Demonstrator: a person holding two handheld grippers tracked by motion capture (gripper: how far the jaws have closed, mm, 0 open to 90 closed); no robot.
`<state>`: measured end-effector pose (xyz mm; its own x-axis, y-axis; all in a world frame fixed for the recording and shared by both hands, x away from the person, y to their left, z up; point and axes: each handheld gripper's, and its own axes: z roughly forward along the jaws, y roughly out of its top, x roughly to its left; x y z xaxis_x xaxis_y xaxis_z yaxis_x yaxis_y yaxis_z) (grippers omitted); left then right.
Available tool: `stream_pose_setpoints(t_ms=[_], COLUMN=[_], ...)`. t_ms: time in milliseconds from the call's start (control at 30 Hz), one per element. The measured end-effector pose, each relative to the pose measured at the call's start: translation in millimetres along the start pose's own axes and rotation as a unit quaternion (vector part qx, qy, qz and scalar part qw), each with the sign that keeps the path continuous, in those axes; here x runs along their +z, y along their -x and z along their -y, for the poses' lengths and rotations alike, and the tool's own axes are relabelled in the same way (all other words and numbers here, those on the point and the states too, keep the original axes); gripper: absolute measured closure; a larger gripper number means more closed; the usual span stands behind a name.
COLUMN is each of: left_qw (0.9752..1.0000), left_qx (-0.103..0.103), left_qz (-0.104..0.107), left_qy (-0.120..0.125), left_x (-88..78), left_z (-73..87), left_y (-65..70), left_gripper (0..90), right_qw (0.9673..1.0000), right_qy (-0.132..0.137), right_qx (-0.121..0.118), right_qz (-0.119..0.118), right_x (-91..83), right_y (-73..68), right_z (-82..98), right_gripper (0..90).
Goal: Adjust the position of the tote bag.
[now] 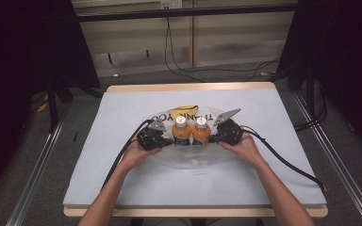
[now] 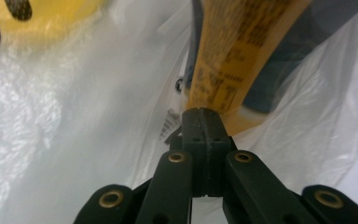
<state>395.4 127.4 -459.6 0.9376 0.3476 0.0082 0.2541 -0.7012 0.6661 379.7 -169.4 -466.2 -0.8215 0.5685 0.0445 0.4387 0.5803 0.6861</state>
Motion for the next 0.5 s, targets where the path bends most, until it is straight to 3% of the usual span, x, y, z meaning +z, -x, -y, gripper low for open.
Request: stream_pose_setpoints(t_ms=[133,300,367,433,500], left_qw=[1.0,1.0,0.9996,0.9996,0.9987], left_qx=[0.004,0.002,0.004,0.001,0.004], left_qz=[-0.001,-0.001,-0.007,-0.006,-0.02], left_qy=[-0.007,-0.003,-0.028,-0.029,-0.047], left_x=[3.2,3.9,7.7,8.8,8.7], left_z=[-0.5,-4.7,-3.3,-1.2,3.6], left_y=[-2.0,-5.5,-10.8,-13.3,-14.5], left_gripper=[90.0,90.0,90.0,90.0,90.0], right_qw=[0.9997,0.9997,0.9993,0.9988,0.9982], right_qy=[-0.016,-0.01,-0.024,-0.037,-0.047], right_qx=[0.004,0.011,0.013,0.008,-0.005], right_qz=[0.018,0.019,0.027,0.032,0.038], right_x=[4.8,6.5,8.1,9.5,7.8], right_y=[2.3,8.7,11.1,12.3,13.0], right_z=[2.4,-2.8,-1.6,-0.1,1.6], right_gripper=[90.0,90.0,90.0,90.0,90.0])
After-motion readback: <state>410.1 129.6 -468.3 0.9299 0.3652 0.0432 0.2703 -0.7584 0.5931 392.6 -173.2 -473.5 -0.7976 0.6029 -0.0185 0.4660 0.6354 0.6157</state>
